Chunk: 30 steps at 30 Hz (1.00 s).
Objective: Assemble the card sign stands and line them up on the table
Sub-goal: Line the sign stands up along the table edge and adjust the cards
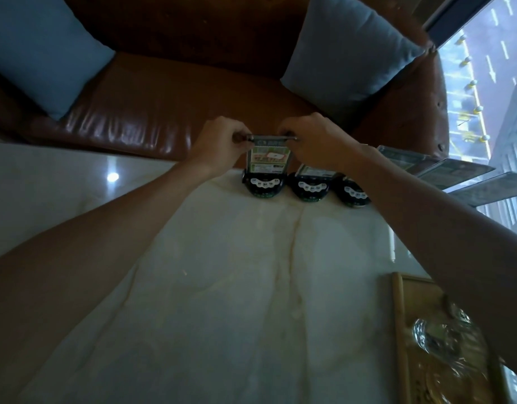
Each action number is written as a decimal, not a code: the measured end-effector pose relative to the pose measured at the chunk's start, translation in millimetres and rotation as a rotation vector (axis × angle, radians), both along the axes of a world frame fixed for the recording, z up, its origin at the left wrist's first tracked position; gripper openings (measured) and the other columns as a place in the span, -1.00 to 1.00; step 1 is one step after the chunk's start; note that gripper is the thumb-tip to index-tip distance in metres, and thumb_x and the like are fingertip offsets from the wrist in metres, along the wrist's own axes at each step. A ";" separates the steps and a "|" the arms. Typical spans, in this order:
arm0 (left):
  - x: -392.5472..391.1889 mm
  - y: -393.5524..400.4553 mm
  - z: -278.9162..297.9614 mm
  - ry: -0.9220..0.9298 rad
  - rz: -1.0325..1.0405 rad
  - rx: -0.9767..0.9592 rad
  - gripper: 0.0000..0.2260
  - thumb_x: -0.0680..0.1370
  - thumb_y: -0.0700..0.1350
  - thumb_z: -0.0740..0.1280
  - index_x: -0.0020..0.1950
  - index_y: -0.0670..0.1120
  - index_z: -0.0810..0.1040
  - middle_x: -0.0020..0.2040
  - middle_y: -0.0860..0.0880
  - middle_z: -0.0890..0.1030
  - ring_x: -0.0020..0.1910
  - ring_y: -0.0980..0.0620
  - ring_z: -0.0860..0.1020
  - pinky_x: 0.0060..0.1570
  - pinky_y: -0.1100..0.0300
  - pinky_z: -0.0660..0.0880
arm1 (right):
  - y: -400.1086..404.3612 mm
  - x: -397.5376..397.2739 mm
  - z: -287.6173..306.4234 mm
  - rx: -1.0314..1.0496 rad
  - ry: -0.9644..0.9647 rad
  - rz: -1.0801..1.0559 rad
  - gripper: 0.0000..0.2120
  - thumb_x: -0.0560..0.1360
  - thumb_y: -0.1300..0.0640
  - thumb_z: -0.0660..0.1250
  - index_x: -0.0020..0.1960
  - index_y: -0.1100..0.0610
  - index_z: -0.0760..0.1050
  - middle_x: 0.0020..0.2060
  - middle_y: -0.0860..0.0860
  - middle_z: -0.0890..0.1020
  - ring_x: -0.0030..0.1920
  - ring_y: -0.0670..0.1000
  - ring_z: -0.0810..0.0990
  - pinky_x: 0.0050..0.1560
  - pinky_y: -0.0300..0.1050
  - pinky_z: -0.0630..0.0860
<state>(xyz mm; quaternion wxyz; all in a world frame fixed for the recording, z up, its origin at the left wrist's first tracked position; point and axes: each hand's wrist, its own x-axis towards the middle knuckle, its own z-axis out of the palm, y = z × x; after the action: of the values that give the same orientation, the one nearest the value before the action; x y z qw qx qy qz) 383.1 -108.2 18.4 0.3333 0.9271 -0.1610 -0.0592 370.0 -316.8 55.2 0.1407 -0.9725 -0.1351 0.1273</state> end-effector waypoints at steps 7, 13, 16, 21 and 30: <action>2.3 -1.3 0.1 -0.013 -0.018 0.000 -0.87 0.55 -0.17 0.45 0.07 -0.12 0.72 -0.14 0.04 0.66 -0.26 0.20 0.54 -0.10 0.25 0.48 | -2.0 -2.4 -2.5 0.016 -0.014 -0.010 -0.77 0.55 0.24 0.21 0.11 0.07 0.57 -0.17 0.01 0.60 -0.32 -0.06 0.50 -0.33 -0.12 0.37; 1.5 2.3 0.6 -0.029 -0.026 0.013 -0.86 0.56 -0.17 0.42 0.09 -0.11 0.72 -0.15 0.06 0.64 -0.20 0.12 0.56 -0.14 0.31 0.43 | 2.6 -3.6 -0.9 0.010 -0.004 -0.008 -0.76 0.53 0.24 0.21 0.11 0.07 0.58 -0.09 0.06 0.65 -0.16 0.08 0.60 -0.20 -0.02 0.56; 2.6 0.7 -1.3 -0.028 -0.019 0.011 -0.87 0.56 -0.17 0.42 0.08 -0.11 0.71 -0.13 0.04 0.66 -0.18 0.12 0.56 -0.19 0.39 0.39 | 1.9 -4.8 -3.7 0.001 0.003 -0.012 -0.76 0.53 0.24 0.20 0.12 0.08 0.56 -0.05 0.09 0.67 -0.13 0.10 0.61 -0.21 0.00 0.57; 0.9 -2.0 -3.0 -0.033 -0.011 0.004 -0.91 0.55 -0.16 0.44 0.04 -0.09 0.70 -0.16 0.06 0.64 -0.21 0.14 0.55 -0.19 0.38 0.38 | -2.6 -5.4 -2.9 0.018 -0.009 -0.011 -0.79 0.57 0.23 0.22 0.15 0.07 0.55 -0.03 0.05 0.67 -0.17 0.04 0.60 -0.27 -0.08 0.50; -0.8 -0.9 -3.4 -0.009 -0.009 -0.010 -0.92 0.55 -0.15 0.45 0.02 -0.08 0.70 -0.16 0.10 0.62 -0.26 0.31 0.51 -0.25 0.53 0.31 | -3.4 -15.8 3.7 0.046 -0.002 -0.026 -0.79 0.58 0.19 0.21 0.14 0.06 0.55 -0.02 0.07 0.67 -0.11 0.08 0.63 -0.11 0.10 0.62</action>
<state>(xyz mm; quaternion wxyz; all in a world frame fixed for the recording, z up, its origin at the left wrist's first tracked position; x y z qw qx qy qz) 382.3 -109.1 15.0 0.3371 0.9249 -0.1669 -0.0554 354.2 -320.2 58.9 0.1646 -0.9708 -0.1254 0.1216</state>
